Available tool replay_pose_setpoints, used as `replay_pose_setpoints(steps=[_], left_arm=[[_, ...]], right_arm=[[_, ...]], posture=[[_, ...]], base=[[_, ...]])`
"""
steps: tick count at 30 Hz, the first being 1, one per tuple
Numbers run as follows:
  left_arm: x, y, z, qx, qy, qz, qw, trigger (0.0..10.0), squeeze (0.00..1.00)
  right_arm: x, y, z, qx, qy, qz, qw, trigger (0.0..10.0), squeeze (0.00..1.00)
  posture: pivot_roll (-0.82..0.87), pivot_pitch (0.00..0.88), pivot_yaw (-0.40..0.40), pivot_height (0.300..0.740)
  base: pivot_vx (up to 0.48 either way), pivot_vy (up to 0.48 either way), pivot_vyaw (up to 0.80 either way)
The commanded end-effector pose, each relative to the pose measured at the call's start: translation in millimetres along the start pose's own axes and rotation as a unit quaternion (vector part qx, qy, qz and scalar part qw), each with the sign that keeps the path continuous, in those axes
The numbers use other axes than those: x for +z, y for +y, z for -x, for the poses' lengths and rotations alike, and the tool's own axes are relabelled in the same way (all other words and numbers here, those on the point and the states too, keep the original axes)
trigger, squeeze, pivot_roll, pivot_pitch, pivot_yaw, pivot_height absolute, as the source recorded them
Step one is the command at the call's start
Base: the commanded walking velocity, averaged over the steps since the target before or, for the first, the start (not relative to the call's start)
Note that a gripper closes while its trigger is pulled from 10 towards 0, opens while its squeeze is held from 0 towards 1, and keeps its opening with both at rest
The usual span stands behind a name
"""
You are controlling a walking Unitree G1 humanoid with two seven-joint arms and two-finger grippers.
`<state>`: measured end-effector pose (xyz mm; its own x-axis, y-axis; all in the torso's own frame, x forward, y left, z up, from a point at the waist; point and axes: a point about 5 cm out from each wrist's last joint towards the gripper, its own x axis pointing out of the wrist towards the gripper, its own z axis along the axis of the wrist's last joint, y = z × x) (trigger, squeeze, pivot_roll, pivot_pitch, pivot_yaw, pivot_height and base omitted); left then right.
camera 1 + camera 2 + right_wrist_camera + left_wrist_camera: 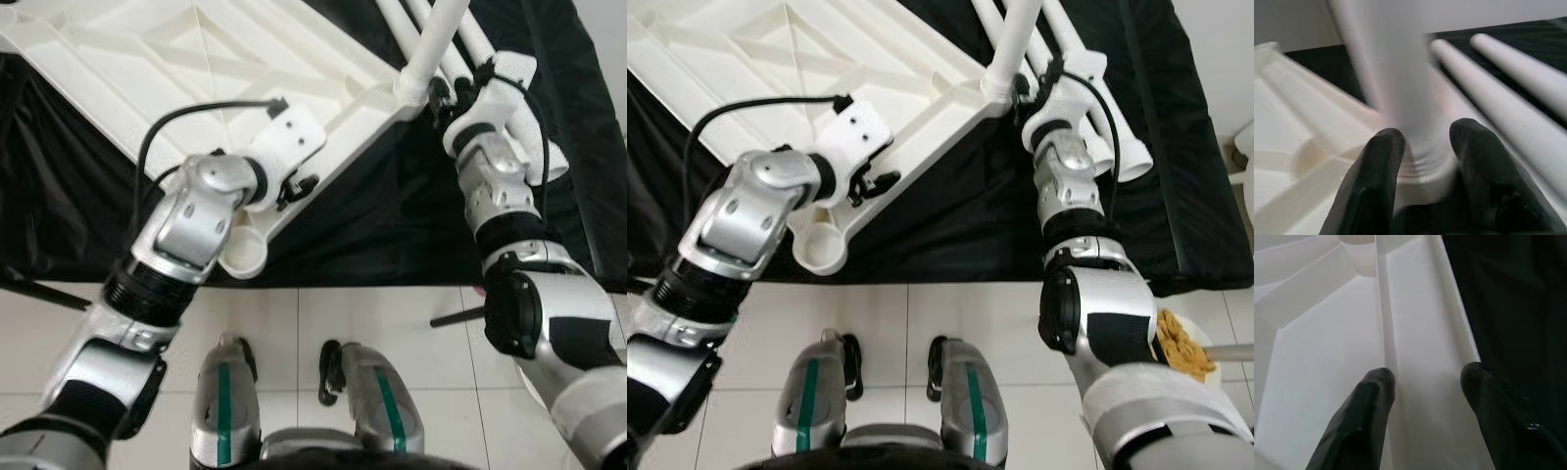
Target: Building children table
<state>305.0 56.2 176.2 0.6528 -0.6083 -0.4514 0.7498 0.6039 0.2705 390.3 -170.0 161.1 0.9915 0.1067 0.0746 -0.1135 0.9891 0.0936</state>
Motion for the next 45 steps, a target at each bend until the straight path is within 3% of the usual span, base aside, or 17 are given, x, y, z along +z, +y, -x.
replay_pose_setpoints(steps=[1, 6, 9, 15, 26, 28, 29, 30, 34, 38, 45], left_arm=[[3.2, -4.5, -3.1, -0.010, -0.007, 0.003, 1.000, 10.0, 0.00], [10.0, 5.0, -2.0, 0.023, -0.027, 0.021, 0.999, 10.0, 0.00], [17.5, 27.1, 10.4, 0.062, -0.060, 0.040, 0.995, 10.0, 0.00], [22.0, 47.5, 24.7, 0.085, -0.088, 0.043, 0.992, 10.0, 0.00], [20.3, 56.8, 34.6, 0.083, -0.095, 0.030, 0.992, 10.0, 0.00], [16.9, 58.0, 38.8, 0.074, -0.088, 0.010, 0.993, 10.0, 0.00], [-5.2, 60.5, 50.3, 0.047, -0.052, -0.036, 0.997, 10.0, 0.00], [-12.8, 61.4, 54.1, 0.038, -0.039, -0.052, 0.997, 10.0, 0.00], [-30.1, 68.6, 61.2, 0.032, -0.003, -0.086, 0.996, 10.0, 0.00], [-44.2, 75.2, 68.4, 0.022, 0.032, -0.102, 0.994, 10.0, 0.00], [-49.0, 79.4, 73.4, 0.014, 0.047, -0.120, 0.992, 10.0, 0.00]], right_arm=[[-2.1, 7.6, -1.1, 0.016, 0.002, 0.003, 1.000, 10.0, 0.00], [-2.8, 8.6, 1.4, 0.029, -0.007, 0.006, 1.000, 10.0, 0.00], [-4.9, 4.5, 9.3, 0.036, -0.022, 0.002, 0.999, 10.0, 0.00], [-7.4, 6.9, 16.5, 0.054, -0.038, -0.004, 0.998, 10.0, 0.00], [-6.6, 10.3, 24.8, 0.075, -0.053, -0.005, 0.996, 10.0, 0.00], [-5.7, 12.1, 28.9, 0.086, -0.061, -0.003, 0.994, 10.0, 0.00], [-4.4, 19.4, 50.4, 0.137, -0.085, -0.004, 0.987, 10.0, 0.00], [-3.8, 22.3, 58.5, 0.155, -0.092, -0.004, 0.984, 10.0, 0.00], [-3.9, 24.4, 72.5, 0.177, -0.093, -0.010, 0.980, 10.0, 0.00], [-3.9, 22.7, 82.9, 0.189, -0.088, -0.014, 0.978, 10.0, 0.00], [-2.3, 21.7, 92.2, 0.195, -0.077, -0.014, 0.978, 10.0, 0.00]], posture=[[0.07, 0.064, -0.031, 0.740], [0.07, 0.070, -0.034, 0.740], [0.07, 0.086, -0.035, 0.740], [0.07, 0.092, -0.033, 0.740], [0.07, 0.095, -0.033, 0.740], [0.07, 0.096, -0.034, 0.740], [0.08, 0.100, -0.038, 0.740], [0.08, 0.099, -0.037, 0.740], [0.08, 0.102, -0.036, 0.740], [0.08, 0.103, -0.034, 0.740], [0.08, 0.109, -0.031, 0.740]], base=[[0.000, 0.000, 0.00], [0.000, 0.000, 0.00], [0.000, 0.000, 0.00], [0.000, 0.000, 0.00], [0.000, 0.000, 0.00], [0.000, 0.000, 0.00], [0.000, 0.000, 0.00], [0.000, 0.000, 0.00], [0.000, 0.000, 0.00], [0.000, 0.000, 0.00], [0.000, 0.000, 0.00]])
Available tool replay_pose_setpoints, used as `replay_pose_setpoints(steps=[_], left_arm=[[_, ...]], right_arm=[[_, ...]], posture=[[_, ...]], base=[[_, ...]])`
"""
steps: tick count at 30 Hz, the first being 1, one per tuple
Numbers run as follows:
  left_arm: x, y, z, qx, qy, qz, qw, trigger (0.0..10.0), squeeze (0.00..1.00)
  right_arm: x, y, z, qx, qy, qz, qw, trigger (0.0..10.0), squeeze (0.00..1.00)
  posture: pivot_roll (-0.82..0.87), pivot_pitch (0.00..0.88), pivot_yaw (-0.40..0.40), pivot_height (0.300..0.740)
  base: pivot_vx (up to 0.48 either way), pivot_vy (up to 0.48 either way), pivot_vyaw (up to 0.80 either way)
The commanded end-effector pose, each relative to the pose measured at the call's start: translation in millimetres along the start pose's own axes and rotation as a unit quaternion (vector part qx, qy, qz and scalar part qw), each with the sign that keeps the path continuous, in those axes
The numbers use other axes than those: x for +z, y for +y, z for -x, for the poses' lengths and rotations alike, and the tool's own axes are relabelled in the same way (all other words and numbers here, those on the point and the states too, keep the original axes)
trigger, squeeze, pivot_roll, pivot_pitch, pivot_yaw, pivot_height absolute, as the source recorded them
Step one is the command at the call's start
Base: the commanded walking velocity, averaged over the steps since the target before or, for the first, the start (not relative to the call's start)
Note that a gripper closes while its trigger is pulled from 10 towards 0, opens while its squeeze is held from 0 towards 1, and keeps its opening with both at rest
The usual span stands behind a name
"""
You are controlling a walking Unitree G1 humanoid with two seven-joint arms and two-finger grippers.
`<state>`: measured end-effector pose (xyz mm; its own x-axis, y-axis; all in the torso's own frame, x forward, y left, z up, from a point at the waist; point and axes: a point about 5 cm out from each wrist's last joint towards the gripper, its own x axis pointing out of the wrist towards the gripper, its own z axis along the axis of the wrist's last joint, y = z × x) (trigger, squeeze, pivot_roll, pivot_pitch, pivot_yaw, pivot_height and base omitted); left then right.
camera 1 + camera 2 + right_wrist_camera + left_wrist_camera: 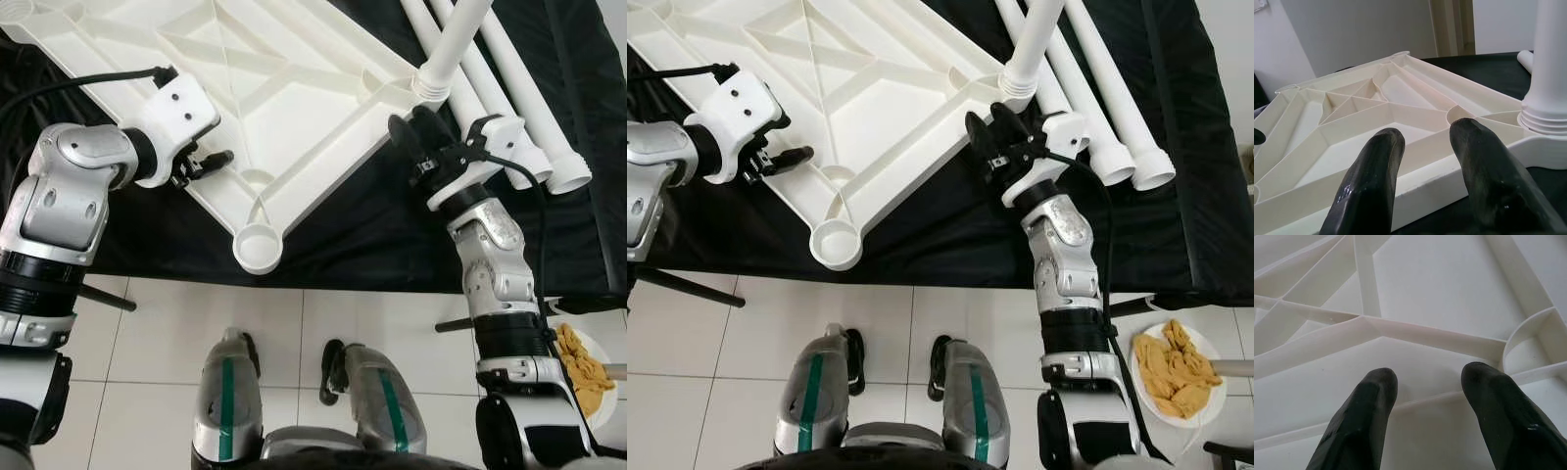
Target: Building children table
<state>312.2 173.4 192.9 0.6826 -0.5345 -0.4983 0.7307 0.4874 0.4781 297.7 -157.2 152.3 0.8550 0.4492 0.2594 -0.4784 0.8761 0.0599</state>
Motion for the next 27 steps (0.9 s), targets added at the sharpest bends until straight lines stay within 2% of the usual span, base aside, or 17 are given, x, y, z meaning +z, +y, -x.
replay_pose_setpoints(steps=[1, 5, 9, 11, 12, 18, 27], left_arm=[[-4.3, -2.2, -0.4, -0.015, 0.008, -0.008, 1.000, 10.0, 0.00], [-7.4, -6.5, -0.8, -0.039, 0.014, -0.038, 0.998, 10.0, 0.00], [-8.1, -9.3, -1.8, -0.046, 0.015, -0.044, 0.998, 10.0, 0.00], [-7.8, -22.2, -7.0, -0.071, 0.012, -0.049, 0.996, 10.0, 0.00], [-7.8, -22.2, -7.0, -0.071, 0.012, -0.049, 0.996, 10.0, 0.00], [-5.9, -46.1, -16.5, -0.114, 0.004, -0.056, 0.992, 10.0, 0.00], [3.0, -58.4, -35.1, -0.117, -0.003, -0.049, 0.992, 10.0, 0.00]], right_arm=[[3.0, 0.3, 3.1, 0.005, 0.004, 0.000, 1.000, 10.0, 0.00], [5.9, 1.9, 7.4, 0.013, 0.015, -0.001, 1.000, 10.0, 0.00], [6.4, 2.8, 8.4, 0.017, 0.018, -0.002, 1.000, 10.0, 0.00], [6.8, 3.9, 9.8, 0.022, 0.022, -0.001, 1.000, 10.0, 0.00], [6.8, 3.9, 9.8, 0.022, 0.022, -0.001, 1.000, 10.0, 0.00], [10.4, 3.3, 12.6, 0.025, 0.029, 0.004, 0.999, 10.0, 0.00], [14.2, 1.0, 13.2, 0.020, 0.032, 0.006, 0.999, 10.0, 0.00]], posture=[[0.08, 0.109, -0.030, 0.740], [0.08, 0.108, -0.030, 0.740], [0.08, 0.106, -0.030, 0.740], [0.07, 0.102, -0.029, 0.740], [0.07, 0.102, -0.029, 0.740], [0.06, 0.098, -0.027, 0.740], [0.05, 0.086, -0.020, 0.740]], base=[[0.000, 0.000, 0.00], [0.000, 0.000, 0.00], [0.000, 0.000, 0.00], [0.000, 0.000, 0.00], [0.000, 0.000, 0.00], [0.000, 0.000, 0.00], [0.000, 0.000, 0.00]])
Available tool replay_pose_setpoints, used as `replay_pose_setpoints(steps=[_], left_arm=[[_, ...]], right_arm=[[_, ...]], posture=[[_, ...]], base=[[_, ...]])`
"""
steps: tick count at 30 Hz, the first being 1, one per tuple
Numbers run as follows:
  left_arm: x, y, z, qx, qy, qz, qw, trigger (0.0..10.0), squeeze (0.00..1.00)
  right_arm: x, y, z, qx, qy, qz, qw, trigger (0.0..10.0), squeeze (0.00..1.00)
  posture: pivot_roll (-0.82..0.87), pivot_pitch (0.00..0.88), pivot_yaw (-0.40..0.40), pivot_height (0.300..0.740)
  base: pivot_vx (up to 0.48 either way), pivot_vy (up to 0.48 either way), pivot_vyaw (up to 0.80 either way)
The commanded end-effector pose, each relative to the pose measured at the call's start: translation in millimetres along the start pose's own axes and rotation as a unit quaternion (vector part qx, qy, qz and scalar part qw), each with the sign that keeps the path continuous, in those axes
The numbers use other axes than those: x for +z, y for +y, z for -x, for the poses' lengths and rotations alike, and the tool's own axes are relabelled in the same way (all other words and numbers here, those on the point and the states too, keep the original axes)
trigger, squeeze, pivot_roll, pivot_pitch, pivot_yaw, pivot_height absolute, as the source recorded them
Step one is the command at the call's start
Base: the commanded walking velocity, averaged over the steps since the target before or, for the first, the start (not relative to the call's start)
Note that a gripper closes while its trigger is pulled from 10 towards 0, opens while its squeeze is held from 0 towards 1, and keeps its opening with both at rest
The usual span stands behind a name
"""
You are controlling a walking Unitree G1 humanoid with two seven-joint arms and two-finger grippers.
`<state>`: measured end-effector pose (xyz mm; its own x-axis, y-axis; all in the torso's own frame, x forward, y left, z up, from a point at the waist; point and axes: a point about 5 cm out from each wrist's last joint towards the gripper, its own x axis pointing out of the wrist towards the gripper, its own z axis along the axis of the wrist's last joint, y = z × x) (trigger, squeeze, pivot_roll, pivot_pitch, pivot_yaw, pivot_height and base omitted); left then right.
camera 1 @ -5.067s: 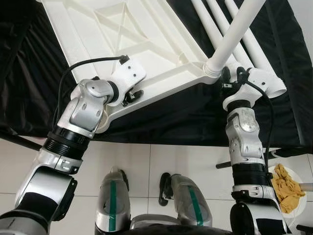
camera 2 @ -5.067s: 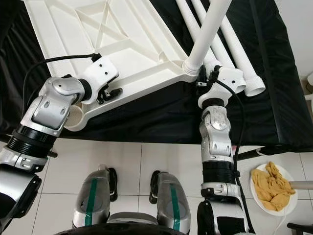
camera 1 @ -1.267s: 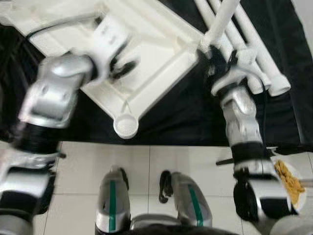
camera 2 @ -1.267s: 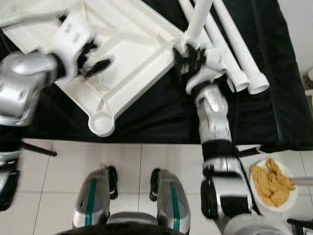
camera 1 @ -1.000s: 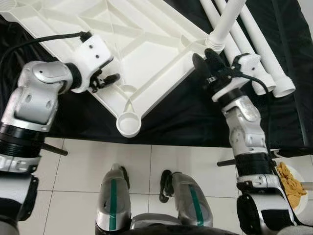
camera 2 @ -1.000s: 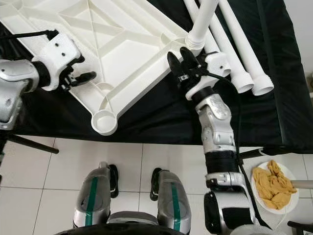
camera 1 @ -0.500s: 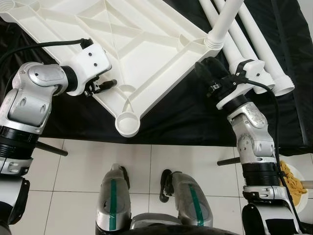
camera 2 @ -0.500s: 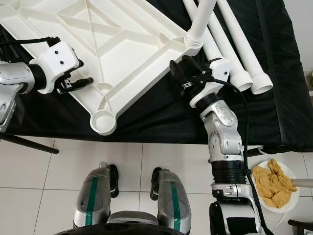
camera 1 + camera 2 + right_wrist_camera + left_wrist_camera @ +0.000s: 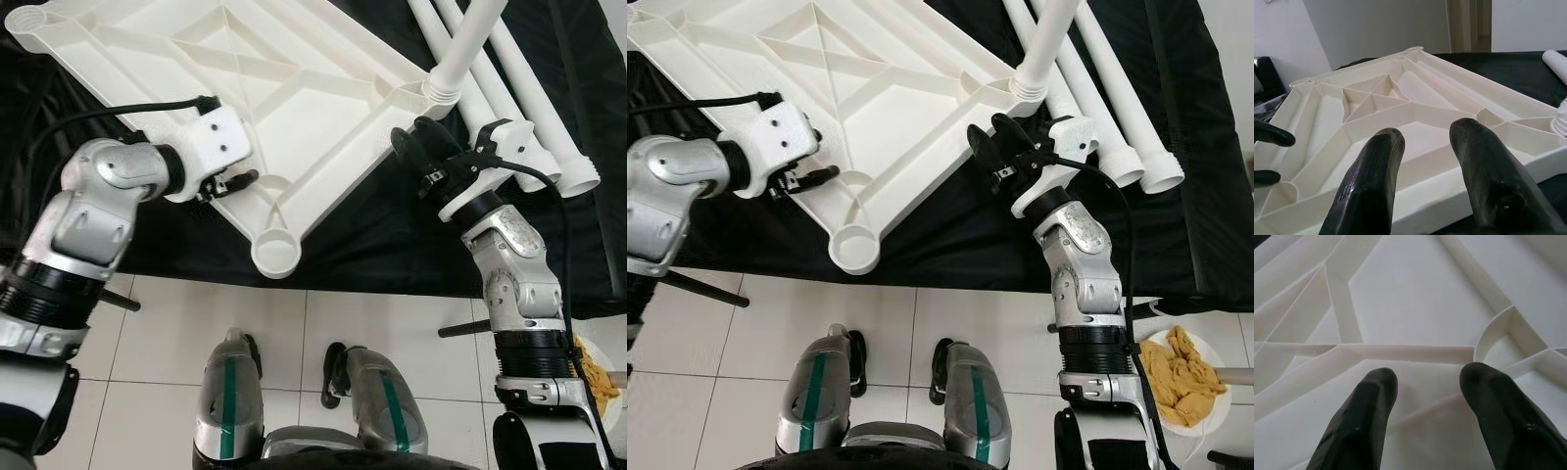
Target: Building children table
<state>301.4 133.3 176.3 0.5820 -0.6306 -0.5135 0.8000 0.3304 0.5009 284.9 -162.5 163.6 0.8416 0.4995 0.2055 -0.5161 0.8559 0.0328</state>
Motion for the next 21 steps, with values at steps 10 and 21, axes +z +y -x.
replay_pose_setpoints(steps=[10, 21], left_arm=[[-2.0, -26.0, -34.7, -0.033, 0.022, 0.041, 0.998, 10.0, 0.00], [-1.7, -20.4, -47.6, 0.008, 0.032, 0.074, 0.997, 10.0, 0.00]], right_arm=[[2.7, -1.2, 5.4, -0.011, 0.006, -0.001, 1.000, 10.0, 0.00], [2.4, -0.9, 6.5, -0.014, 0.013, -0.003, 1.000, 10.0, 0.00]], posture=[[0.03, 0.073, -0.015, 0.740], [0.02, 0.064, -0.015, 0.740]], base=[[0.000, 0.000, 0.00], [0.000, 0.000, 0.00]])
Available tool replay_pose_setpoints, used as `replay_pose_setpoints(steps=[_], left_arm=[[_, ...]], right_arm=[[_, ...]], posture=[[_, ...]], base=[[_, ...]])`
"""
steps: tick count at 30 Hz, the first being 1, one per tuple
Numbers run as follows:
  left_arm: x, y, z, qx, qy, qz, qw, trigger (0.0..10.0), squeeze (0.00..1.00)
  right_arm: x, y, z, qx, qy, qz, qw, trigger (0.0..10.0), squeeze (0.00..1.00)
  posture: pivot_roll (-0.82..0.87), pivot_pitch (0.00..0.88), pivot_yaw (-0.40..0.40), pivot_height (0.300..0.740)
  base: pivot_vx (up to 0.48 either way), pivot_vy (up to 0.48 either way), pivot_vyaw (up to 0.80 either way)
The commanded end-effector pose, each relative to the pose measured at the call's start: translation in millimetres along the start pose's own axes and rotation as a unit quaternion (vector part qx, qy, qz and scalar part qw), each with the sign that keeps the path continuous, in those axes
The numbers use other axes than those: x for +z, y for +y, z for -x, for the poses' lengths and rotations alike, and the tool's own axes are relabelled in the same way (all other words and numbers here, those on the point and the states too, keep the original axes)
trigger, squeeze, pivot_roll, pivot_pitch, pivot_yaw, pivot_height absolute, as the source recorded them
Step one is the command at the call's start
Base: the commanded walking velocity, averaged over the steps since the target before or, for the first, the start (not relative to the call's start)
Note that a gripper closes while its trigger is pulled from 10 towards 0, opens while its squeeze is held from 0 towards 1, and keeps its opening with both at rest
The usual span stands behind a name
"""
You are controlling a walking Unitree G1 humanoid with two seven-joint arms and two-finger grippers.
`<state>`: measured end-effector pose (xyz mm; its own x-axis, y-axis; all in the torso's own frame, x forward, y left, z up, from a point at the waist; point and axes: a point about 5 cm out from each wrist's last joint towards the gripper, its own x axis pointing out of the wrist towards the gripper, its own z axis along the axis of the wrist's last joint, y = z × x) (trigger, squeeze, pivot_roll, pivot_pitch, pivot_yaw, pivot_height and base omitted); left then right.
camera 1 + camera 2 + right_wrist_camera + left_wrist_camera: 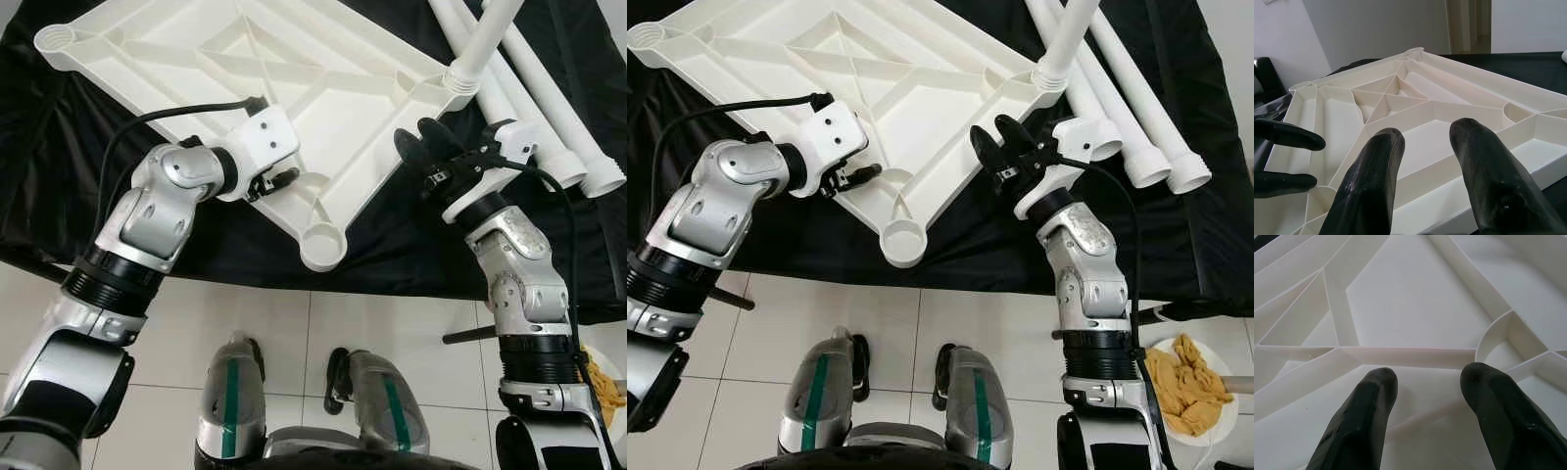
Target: Building children table
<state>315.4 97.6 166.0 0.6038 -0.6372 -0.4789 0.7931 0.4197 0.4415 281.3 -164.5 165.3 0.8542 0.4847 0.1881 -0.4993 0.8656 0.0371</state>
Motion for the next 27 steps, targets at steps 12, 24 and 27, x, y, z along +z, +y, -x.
replay_pose_setpoints(steps=[12, 24, 27], left_arm=[[-21.3, -7.4, -19.8, 0.028, 0.057, 0.038, 0.997, 10.0, 0.00], [-23.3, 28.1, 7.7, 0.035, 0.017, 0.035, 0.999, 10.0, 0.00], [-23.0, 37.4, 19.1, 0.030, 0.003, 0.030, 0.999, 10.0, 0.00]], right_arm=[[-0.9, -0.5, 3.2, -0.006, 0.010, -0.006, 1.000, 10.0, 0.00], [-1.2, -2.7, 5.4, -0.008, 0.012, -0.001, 1.000, 10.0, 0.00], [-1.2, -2.6, 5.2, -0.008, 0.013, -0.001, 1.000, 10.0, 0.00]], posture=[[0.02, 0.058, -0.017, 0.740], [0.02, 0.064, -0.019, 0.740], [0.02, 0.068, -0.020, 0.740]], base=[[0.000, 0.000, 0.00], [0.000, 0.000, 0.00], [0.000, 0.000, 0.00]])
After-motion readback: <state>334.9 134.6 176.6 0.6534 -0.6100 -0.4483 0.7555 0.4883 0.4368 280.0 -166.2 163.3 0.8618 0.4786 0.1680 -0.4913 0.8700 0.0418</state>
